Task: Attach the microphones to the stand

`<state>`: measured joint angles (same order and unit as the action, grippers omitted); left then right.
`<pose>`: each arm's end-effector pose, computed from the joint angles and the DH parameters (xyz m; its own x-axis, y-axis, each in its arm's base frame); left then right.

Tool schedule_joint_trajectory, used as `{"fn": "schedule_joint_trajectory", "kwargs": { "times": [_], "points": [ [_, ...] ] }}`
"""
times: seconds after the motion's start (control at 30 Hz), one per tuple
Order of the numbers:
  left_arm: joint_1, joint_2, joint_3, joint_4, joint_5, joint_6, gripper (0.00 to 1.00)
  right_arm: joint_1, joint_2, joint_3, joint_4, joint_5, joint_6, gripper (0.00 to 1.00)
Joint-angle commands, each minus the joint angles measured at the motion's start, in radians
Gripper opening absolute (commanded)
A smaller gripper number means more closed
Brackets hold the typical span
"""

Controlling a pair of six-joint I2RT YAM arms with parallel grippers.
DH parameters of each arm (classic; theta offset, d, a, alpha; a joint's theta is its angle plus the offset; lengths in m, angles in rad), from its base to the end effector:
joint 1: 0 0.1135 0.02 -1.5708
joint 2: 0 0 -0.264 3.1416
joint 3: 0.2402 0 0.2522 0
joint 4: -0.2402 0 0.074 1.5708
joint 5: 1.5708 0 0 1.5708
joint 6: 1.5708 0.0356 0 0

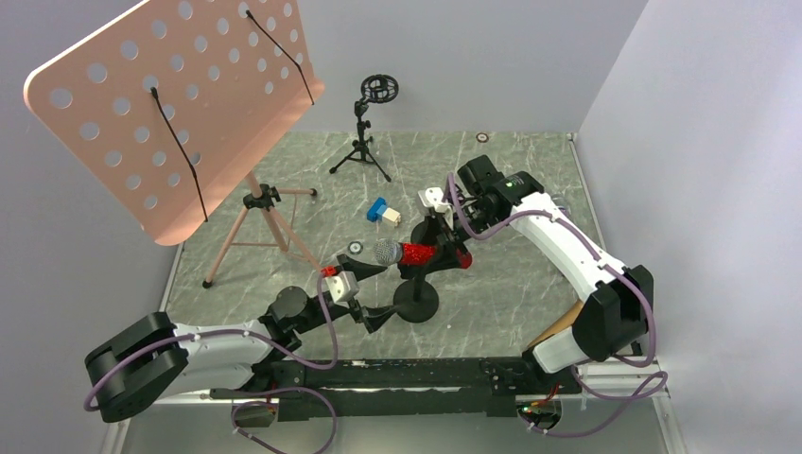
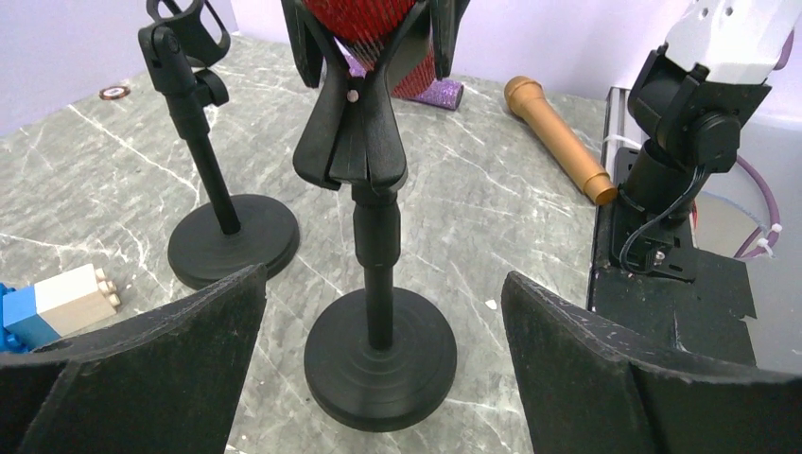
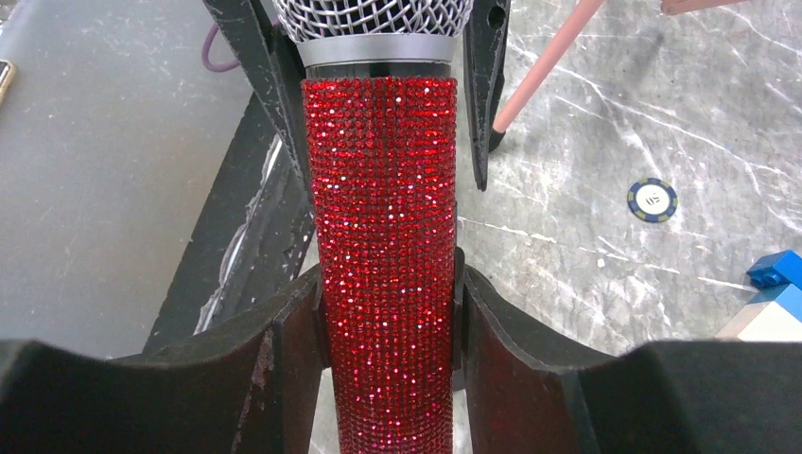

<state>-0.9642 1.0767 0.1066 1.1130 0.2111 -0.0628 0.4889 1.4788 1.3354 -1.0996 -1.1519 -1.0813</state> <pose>0.1024 -0.1607 0.1933 0.0232 -0.1411 -0.9897 0.9249 0.3789 -0.0323 0.2277 0.1580 0.3170 0.0048 -0.4041 -0.9147 -0.9496 -0.2885 0.1225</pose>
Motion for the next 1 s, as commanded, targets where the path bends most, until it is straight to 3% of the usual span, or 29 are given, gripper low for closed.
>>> {"fn": "schedule_joint_trajectory", "kwargs": {
  "times": [0.0,0.3,0.67,0.97],
  "points": [
    [-0.005,-0.041,0.001,-0.013,-0.005,0.02,0.98,0.005,-0.05,0.017,0.013,-0.011,0.0,0.32],
    [-0.005,-0.087,-0.006,-0.051,-0.012,0.036,0.98,-0.035,-0.173,0.014,-0.046,0.029,0.028,0.3],
    [-0.005,-0.107,-0.002,-0.068,-0.002,0.047,0.98,-0.296,-0.202,0.093,-0.262,0.076,-0.085,0.3],
    [-0.006,-0.154,-0.008,-0.086,-0.002,0.045,0.98,-0.606,-0.076,0.261,-0.287,0.112,-0.127,0.3]
  ]
}}
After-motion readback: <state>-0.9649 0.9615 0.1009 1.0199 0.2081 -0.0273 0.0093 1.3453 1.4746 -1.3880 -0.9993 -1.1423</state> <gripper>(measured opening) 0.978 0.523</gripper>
